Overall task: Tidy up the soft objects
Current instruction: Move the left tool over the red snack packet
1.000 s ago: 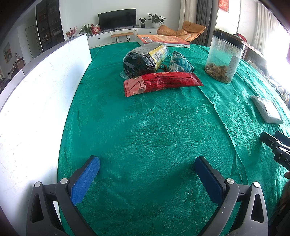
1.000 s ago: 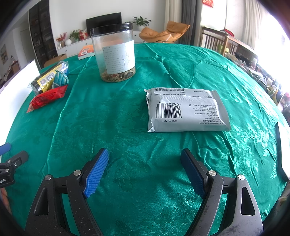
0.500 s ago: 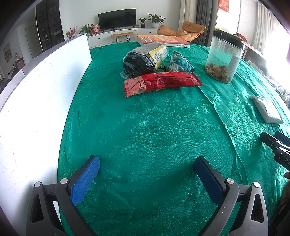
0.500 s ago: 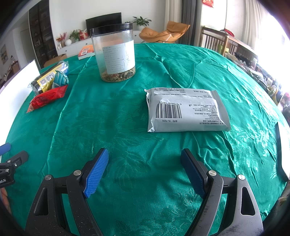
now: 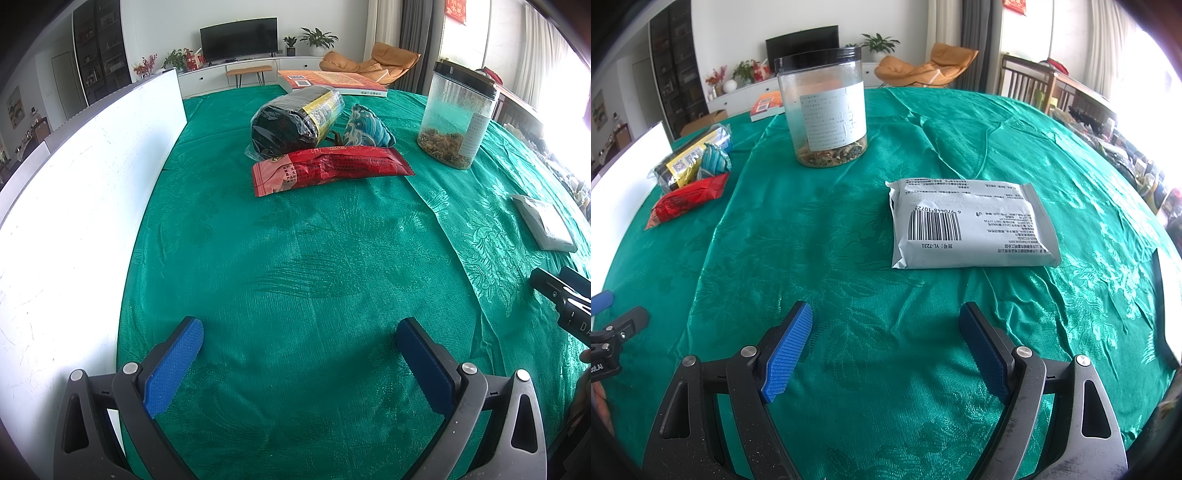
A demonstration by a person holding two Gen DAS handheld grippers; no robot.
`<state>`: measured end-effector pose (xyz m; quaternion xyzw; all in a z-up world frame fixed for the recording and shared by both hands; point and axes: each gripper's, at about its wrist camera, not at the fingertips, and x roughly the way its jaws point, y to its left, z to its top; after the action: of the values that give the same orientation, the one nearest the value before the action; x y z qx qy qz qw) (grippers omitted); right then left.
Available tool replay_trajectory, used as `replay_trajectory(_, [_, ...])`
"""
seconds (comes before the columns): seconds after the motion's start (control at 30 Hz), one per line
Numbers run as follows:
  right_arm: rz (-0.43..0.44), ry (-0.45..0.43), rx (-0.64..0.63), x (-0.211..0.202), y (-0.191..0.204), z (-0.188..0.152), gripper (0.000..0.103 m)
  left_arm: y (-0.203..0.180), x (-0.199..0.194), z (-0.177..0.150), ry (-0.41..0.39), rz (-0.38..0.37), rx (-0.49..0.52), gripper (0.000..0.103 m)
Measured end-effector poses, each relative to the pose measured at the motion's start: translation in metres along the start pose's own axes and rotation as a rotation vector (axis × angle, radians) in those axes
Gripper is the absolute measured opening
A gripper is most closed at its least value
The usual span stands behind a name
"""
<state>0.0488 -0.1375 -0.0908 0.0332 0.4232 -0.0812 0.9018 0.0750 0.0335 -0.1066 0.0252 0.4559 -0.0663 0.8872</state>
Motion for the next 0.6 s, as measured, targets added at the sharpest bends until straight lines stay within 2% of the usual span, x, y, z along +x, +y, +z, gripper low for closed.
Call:
replay_trajectory(0.1, [0.0,0.0,0.0,0.0,0.0,0.0,0.084,0.0,0.0,0.0,0.001,0.003,0.002,0.103])
replay_trajectory(0.17, [0.001,0.0,0.0,0.0,0.0,0.0,0.084,-0.001,0.0,0.004,0.034,0.001,0.008,0.103])
replay_trajectory(0.23, [0.001,0.0,0.0,0.0,0.0,0.0,0.084,-0.001,-0.003,0.014,0.05,-0.031,0.018,0.103])
replay_trajectory(0.3, [0.002,0.0,0.001,0.0,0.0,0.0,0.084,0.0,-0.014,0.03,-0.009,-0.051,0.004,0.103])
replay_trajectory(0.43, [0.002,0.0,0.0,-0.001,0.001,0.0,0.085,-0.008,-0.028,0.073,-0.147,-0.025,0.028,0.103])
replay_trajectory(0.5, [0.001,0.0,0.0,-0.001,0.001,0.0,0.085,-0.014,-0.015,0.092,-0.156,-0.01,0.058,0.103])
replay_trajectory(0.6, [0.002,0.0,0.0,-0.001,0.001,0.0,0.085,-0.019,0.02,0.112,-0.108,0.013,0.092,0.103])
